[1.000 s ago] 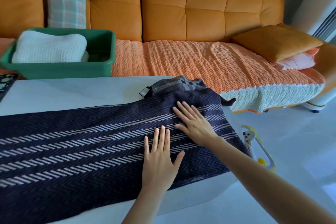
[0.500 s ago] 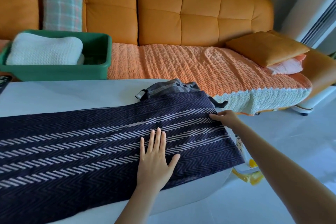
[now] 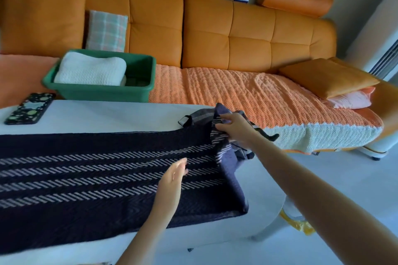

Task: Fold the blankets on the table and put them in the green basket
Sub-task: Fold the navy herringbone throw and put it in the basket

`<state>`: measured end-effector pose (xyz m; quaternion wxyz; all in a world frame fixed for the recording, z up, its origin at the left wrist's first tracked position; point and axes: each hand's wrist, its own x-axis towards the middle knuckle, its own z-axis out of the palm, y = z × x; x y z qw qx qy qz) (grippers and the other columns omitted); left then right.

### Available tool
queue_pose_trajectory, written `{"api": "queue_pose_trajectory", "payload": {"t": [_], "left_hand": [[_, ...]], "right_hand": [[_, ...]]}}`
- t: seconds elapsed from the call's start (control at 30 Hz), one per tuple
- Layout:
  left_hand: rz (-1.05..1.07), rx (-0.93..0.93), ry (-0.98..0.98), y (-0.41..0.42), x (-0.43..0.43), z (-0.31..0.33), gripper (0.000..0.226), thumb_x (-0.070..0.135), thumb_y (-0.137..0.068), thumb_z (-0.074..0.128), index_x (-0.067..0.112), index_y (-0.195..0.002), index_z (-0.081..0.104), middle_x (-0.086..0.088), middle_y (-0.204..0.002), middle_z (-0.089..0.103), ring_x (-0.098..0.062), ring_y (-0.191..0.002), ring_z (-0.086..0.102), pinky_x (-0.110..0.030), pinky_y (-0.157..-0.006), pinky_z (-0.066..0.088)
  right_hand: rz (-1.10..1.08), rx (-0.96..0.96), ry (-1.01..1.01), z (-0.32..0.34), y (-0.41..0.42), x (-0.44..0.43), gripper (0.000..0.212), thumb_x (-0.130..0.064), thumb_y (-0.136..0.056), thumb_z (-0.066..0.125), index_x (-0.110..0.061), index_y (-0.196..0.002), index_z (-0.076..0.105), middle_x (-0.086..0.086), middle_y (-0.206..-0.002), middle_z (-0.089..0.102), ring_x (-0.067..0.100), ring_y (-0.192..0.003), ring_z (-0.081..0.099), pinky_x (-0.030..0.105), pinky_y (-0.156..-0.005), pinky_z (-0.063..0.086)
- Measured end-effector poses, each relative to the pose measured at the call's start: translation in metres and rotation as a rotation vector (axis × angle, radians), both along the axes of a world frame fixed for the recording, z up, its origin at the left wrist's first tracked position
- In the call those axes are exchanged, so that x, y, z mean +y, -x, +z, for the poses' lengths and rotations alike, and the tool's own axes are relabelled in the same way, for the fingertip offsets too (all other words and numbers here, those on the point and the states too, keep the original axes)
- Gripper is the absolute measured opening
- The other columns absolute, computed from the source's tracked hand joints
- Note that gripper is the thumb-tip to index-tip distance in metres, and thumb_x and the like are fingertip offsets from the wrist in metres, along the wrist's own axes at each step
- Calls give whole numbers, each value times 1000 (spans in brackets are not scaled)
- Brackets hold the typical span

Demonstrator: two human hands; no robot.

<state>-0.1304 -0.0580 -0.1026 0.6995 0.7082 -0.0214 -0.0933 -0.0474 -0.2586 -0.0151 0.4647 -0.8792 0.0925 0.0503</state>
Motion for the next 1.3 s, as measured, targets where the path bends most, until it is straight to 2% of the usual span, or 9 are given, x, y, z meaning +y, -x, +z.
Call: {"api": "queue_pose_trajectory", "payload": {"t": [0.07,0.17,0.33,0.57,0.8,0.97,1.07,1.13,1.3], "left_hand": [[83,172,237,-1,18,12,26,28,-100,36,20,-118,53,-3,-126,57,-14,-104,59,-35,-95,43],[197,350,341,-1,51,21,40,37,-97,39,13,-128,48,-8,-123,52,-29,-112,55,-44,-88,48],[264,368,169,9,96,-3,62,22,-87,64,6,-139,35,-14,-121,56,-27,-104,57,-33,-69,55],[295,314,100,12,102,-11,47,11,-90,57,3,-134,41,-6,-99,59,-17,-90,63,-26,-65,55],[309,389,227,10,110,-4,35,20,-98,44,5,-130,46,-16,-118,55,-26,-93,60,-32,-67,53],[375,483,180,10,126,-2,34,37,-96,46,13,-118,53,-3,-100,58,-23,-93,55,-36,-72,46],[293,416,77,19,134,-4,46,39,-86,61,12,-122,53,2,-98,61,-17,-93,61,-35,-75,52],[250,336,-94,27,133,-6,55,34,-82,68,11,-128,49,7,-91,58,-13,-88,59,-30,-80,50],[229,172,-297,37,125,-10,13,17,-82,65,9,-91,59,6,-62,55,-5,-49,45,-17,-48,32]], "right_hand": [[52,9,-101,0,-3,55,34,-7,-92,57,-6,-125,51,16,-84,64,9,-45,61,24,-48,54],[99,102,-238,-21,-7,131,38,1,-93,48,3,-131,42,12,-69,56,9,-35,55,27,-42,54],[274,298,-128,-46,0,189,9,-12,-95,46,-11,-88,51,11,-85,57,25,-72,60,42,-78,57],[610,268,563,-37,10,155,45,-43,-95,47,-5,-112,63,9,-115,65,26,-106,59,34,-89,44],[589,108,344,-44,41,157,23,-27,-84,68,-7,-95,68,8,-93,70,25,-83,66,30,-73,48],[760,343,20,-31,56,182,29,-25,-95,54,-4,-112,65,11,-93,71,17,-68,68,28,-65,57],[496,164,24,-33,21,181,25,-9,-95,50,0,-116,60,16,-98,68,15,-66,60,21,-60,53],[411,10,164,-42,-12,179,30,-1,-93,48,-1,-121,57,19,-114,64,15,-75,57,20,-65,49],[552,-56,463,-68,-72,197,51,7,-89,43,-14,-135,47,9,-133,53,29,-122,45,30,-96,37]]}}
